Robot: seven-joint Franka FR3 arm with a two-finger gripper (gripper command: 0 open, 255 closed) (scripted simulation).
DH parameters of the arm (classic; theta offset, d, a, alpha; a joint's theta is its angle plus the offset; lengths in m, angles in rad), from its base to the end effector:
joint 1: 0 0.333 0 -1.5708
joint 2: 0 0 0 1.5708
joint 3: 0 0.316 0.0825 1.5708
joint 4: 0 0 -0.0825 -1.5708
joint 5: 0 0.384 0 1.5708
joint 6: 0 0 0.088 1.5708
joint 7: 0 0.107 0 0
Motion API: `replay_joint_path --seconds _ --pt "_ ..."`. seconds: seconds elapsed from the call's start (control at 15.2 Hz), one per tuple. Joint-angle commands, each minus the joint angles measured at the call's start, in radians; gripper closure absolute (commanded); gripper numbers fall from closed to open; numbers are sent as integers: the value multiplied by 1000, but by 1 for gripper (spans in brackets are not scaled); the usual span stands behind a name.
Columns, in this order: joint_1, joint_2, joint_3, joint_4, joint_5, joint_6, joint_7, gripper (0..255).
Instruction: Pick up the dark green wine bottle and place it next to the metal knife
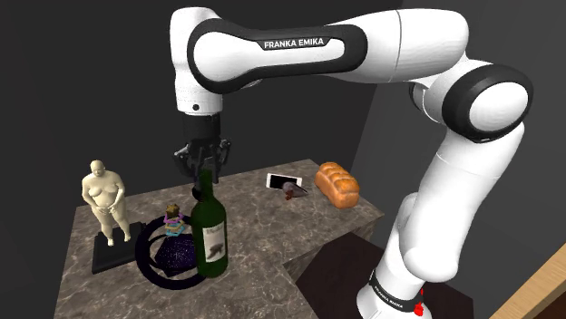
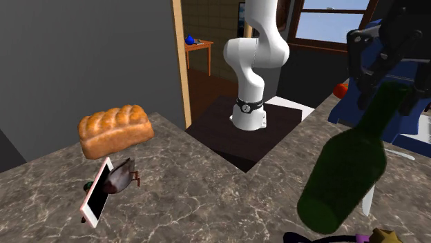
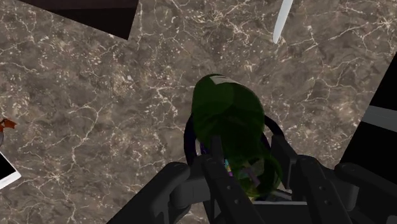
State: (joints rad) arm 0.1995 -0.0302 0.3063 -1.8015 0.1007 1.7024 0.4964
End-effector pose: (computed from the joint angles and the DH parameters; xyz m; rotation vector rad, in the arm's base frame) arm 0.4726 0.2747 0.5425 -3.0919 0.0120 0.1623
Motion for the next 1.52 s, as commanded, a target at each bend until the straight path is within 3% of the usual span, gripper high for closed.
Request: replay_joint_path --seconds 0.0,0.86,1.19,1.45 --pt "21 15 23 11 -1 8 46 255" --pt "215 271 161 307 -99 -23 384 255" --pt "328 425 185 507 -170 -75 506 255" --pt "448 581 187 738 -237 -152 589 255"
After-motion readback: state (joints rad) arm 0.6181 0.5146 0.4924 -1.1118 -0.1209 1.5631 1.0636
